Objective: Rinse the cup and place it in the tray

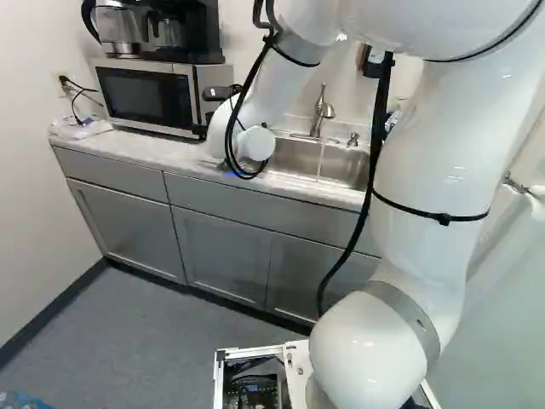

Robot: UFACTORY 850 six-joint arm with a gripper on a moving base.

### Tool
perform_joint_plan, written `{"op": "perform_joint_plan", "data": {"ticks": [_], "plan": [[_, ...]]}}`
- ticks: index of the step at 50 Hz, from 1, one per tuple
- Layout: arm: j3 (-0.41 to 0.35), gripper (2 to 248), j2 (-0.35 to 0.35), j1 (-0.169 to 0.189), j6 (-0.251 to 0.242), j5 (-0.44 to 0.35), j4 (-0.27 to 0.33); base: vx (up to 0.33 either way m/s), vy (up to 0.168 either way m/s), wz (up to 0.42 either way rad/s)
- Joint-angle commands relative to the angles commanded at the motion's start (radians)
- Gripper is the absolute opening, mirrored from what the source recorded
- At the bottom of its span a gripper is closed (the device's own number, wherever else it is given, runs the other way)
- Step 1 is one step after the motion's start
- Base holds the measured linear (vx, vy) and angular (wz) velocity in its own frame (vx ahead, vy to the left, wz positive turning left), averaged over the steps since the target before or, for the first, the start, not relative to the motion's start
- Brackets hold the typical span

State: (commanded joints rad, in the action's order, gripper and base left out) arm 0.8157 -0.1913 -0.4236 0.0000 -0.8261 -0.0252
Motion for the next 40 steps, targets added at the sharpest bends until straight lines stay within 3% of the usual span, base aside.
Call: {"op": "perform_joint_plan", "data": {"ticks": [11,34,35,39,40], "plan": [[-0.01,247,-0.013,0.003,0.0,-0.046,0.0,0.0,0.0,0.0],[-0.016,247,-0.033,0.003,0.0,-0.048,0.0,0.0,0.0,0.0],[-0.016,217,-0.033,0.003,0.0,-0.048,0.0,0.0,0.0,0.0],[-0.016,217,-0.033,0.003,0.0,-0.048,0.0,0.0,0.0,0.0],[-0.016,179,-0.033,0.003,0.0,-0.048,0.0,0.0,0.0,0.0]]}}
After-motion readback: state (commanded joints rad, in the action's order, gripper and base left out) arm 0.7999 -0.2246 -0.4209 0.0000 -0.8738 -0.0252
